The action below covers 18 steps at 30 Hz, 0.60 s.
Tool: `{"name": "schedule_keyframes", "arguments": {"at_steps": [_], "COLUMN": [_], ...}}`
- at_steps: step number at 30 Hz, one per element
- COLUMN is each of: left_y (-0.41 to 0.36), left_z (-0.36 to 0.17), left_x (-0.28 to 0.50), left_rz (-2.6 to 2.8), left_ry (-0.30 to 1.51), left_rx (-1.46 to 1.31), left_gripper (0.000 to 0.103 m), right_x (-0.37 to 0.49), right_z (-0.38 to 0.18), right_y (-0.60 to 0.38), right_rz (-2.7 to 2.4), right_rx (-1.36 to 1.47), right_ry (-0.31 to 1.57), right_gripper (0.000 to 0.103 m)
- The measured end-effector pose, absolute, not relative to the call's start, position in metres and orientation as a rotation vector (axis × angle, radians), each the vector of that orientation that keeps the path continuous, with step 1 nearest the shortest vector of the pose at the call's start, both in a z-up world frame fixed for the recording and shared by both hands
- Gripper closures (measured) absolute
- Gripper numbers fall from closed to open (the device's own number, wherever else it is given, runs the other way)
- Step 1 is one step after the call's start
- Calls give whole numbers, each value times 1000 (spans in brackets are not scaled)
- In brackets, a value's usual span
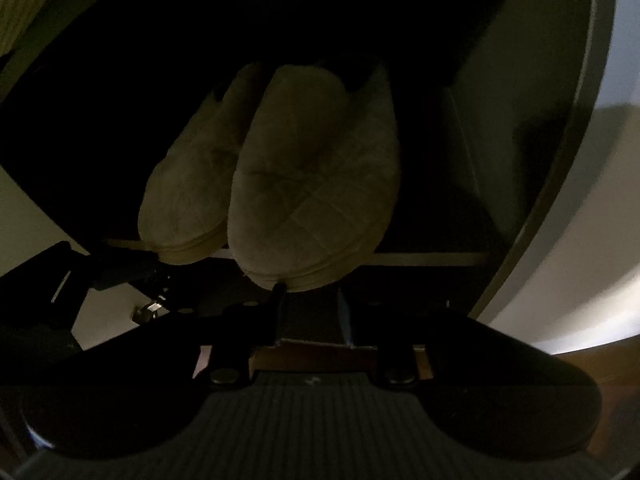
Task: Organize scattered shoes
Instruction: 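Set the suede slippers on the lower shelf and open the right gripper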
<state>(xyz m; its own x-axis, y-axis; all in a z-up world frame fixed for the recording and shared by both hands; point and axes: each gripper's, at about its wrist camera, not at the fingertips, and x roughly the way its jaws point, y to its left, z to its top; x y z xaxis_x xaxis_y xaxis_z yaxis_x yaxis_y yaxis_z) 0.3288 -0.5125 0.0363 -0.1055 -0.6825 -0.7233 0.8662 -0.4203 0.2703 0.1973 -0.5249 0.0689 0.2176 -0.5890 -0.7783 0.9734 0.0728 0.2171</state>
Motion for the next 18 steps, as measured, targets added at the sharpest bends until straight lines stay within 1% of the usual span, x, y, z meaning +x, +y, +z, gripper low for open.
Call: {"name": "schedule_keyframes", "arguments": {"at_steps": [5, 9, 11, 12, 13, 15, 17, 18], "left_y": [-508, -497, -487, -478, -467, -446, -433, -422], "left_z": [28, 32, 41, 49, 58, 72, 73, 82], "left_x": [328, 321, 319, 321, 325, 328, 321, 317], "left_rz": [-1746, -1717, -1684, -1648, -1599, -1507, -1427, -1388], "left_ry": [260, 303, 358, 402, 456, 560, 660, 706], "left_rx": [998, 997, 993, 994, 995, 995, 994, 994], "left_gripper": [12, 12, 12, 12, 12, 12, 12, 12], "right_x": [208, 209, 206, 203, 196, 185, 169, 162], "right_z": [65, 70, 75, 77, 80, 76, 85, 90], "right_y": [-524, -504, -487, -477, -462, -442, -408, -400], "right_rz": [-1288, -1271, -1266, -1266, -1271, -1276, -1271, -1272], "right_rx": [816, 812, 817, 824, 844, 876, 925, 938], "right_ry": [579, 580, 593, 604, 618, 641, 677, 689], "right_gripper": [77, 77, 74, 69, 67, 66, 62, 58]}}
